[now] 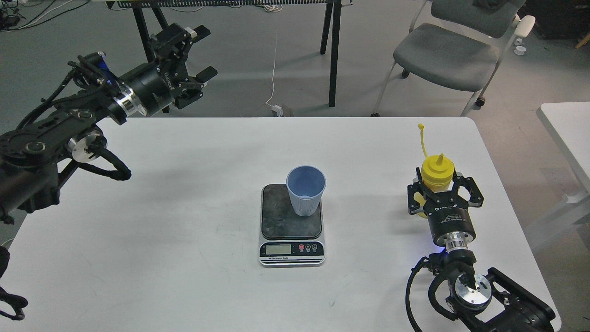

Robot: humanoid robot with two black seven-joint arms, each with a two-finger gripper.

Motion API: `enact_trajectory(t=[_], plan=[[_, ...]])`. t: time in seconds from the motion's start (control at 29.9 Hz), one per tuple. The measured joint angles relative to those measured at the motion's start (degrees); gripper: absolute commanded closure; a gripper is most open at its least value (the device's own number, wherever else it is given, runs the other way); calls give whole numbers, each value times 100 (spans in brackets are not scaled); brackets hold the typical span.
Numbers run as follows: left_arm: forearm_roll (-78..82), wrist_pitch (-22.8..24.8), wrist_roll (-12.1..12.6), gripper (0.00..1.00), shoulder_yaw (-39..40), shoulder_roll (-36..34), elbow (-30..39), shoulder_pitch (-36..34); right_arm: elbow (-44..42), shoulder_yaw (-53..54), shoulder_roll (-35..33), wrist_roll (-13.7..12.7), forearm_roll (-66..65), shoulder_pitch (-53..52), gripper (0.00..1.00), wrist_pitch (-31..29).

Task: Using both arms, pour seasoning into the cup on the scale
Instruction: 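Set the yellow bottle down on the table and open the right gripper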

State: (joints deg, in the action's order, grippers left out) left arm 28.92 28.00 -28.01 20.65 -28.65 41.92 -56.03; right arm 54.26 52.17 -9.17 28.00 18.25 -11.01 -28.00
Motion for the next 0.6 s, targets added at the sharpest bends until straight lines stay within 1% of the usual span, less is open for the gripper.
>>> enact_trajectory(t=[0.33,0.6], plan=[[0,0,0,1,0,20,0,4,98,-147,-49,0,80,160,1,0],[38,0,0,1,0,59,0,3,497,-193,-443,0,91,663,1,0]])
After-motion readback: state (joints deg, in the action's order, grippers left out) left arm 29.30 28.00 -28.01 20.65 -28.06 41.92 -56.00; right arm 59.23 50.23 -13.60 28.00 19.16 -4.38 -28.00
